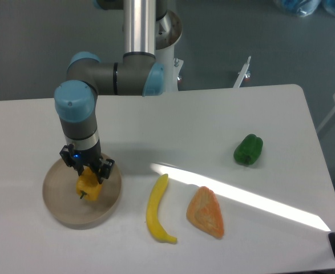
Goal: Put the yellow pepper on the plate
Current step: 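Open the gripper to release the yellow pepper onto the plate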
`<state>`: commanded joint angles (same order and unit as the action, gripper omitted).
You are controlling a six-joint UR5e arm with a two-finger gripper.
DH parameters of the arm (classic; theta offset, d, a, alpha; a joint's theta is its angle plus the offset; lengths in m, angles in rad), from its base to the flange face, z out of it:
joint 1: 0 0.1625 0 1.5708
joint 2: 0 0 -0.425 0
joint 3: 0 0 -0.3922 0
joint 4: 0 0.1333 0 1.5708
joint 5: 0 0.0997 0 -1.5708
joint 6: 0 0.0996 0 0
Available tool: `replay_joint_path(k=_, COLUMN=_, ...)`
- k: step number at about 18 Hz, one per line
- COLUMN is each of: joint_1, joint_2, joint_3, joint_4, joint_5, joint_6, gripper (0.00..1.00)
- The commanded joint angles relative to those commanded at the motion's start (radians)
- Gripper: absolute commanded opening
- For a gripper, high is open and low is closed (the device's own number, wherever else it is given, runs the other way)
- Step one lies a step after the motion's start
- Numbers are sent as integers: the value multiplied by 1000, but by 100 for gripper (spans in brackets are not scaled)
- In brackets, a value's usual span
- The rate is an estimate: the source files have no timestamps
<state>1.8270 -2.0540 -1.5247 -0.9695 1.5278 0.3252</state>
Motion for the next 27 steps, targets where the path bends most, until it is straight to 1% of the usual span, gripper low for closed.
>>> replay_joint_path(k=7, joint_1=-11, joint_2=-6, joint_3=-15, joint_4=0, joint_5=0, joint_6=-5, gripper=49)
replay_joint_path(k=21, joint_1=-21, joint_2=-12, joint_3=-15, joint_4=0, joint_5=-2, joint_6=5, gripper=50)
replay_joint_path(k=22, joint_1=-23, joint_2=-12, joint_3=-15, joint_4=0, joint_5=-2, joint_6=5, gripper=53)
replay_joint_path(k=23, joint_1=-23, joint_2=-14, joint_3=-15, joint_4=0, joint_5=0, joint_6=5, gripper=59)
replay_joint_path(k=25, joint_1=-23, joint_2=-14, joint_3=-15, joint_4=0, joint_5=0, joint_6=5, gripper=64)
replay_joint_path(k=26, joint_1=-23, joint_2=-14, joint_3=-15, joint_4=2, joint_5=0, joint_6=6, gripper=71)
replay_joint_path(k=27, joint_1=-21, joint_2=-12, joint_3=-15, joint_4=2, joint_5=2, joint_6=6, gripper=76)
